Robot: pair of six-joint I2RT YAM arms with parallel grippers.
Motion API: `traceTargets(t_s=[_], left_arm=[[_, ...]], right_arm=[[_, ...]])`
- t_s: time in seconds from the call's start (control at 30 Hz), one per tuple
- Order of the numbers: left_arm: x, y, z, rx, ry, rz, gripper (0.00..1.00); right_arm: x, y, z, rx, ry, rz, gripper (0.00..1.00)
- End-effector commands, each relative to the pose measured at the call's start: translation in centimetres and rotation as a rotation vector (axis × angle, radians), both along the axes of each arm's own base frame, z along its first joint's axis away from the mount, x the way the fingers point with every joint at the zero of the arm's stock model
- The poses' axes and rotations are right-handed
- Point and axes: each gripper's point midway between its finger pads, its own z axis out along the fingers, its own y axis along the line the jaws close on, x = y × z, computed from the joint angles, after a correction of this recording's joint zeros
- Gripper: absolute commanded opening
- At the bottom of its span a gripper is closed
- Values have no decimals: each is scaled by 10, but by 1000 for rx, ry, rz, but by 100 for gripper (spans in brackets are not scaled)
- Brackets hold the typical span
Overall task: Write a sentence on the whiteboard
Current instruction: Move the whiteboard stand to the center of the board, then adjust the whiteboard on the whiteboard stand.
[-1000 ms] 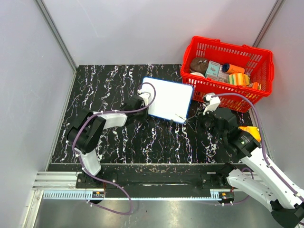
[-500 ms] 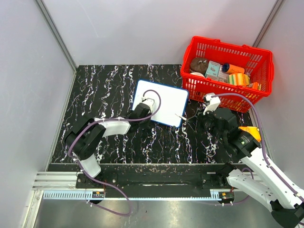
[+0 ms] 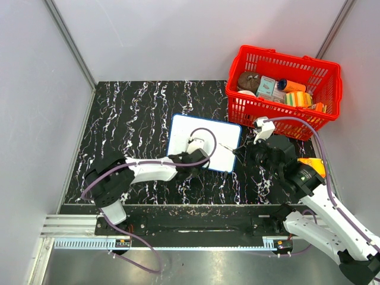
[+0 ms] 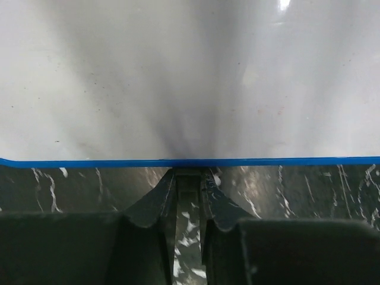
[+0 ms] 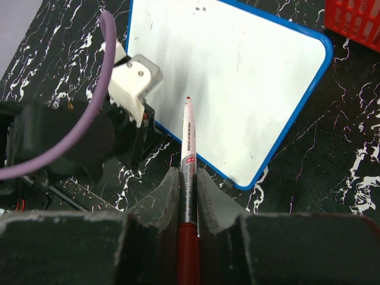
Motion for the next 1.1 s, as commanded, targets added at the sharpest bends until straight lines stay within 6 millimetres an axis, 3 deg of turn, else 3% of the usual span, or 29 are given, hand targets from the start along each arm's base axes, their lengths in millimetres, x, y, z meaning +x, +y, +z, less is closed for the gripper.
traceTargets(t_s=[0.0,0.17,0.2,0.27,0.3,0.4,0.53,0.7,0.8,0.93,0.97,1.03,1.07], left_arm=[[-47,13,-20,120,107,79,0],[-70,0,-23,117,114,82,19],[-73,0,-22,117,111,81,35],[-78,-3,-18,97,110,75,54],[-78,-4,-15,90,101,74,72],[-81,-7,3,44,78,54,88],[-82,-7,29,-16,53,1,94],[-84,-9,77,-165,54,-102,96],[-74,1,104,-258,37,-113,98],[-46,23,129,-388,-4,-101,99],[-27,41,138,-428,-31,-39,99],[-17,44,144,-515,-25,-60,99],[1,60,145,-543,-36,-8,99]], right_arm=[[4,1,7,12,-32,-13,0],[5,-2,7,5,-37,-22,0],[5,-4,5,-2,-34,-27,0],[5,-6,6,-9,-41,-35,0],[5,-7,6,-13,-41,-39,0],[4,-10,8,-18,-43,-48,0],[3,-11,11,-15,-48,-49,0],[2,-12,12,-16,-51,-48,0],[4,-12,11,-17,-48,-57,0],[5,-12,11,-17,-45,-61,0],[5,-12,10,-16,-42,-61,0],[5,-11,9,-14,-37,-58,0],[4,-10,7,-13,-33,-55,0]])
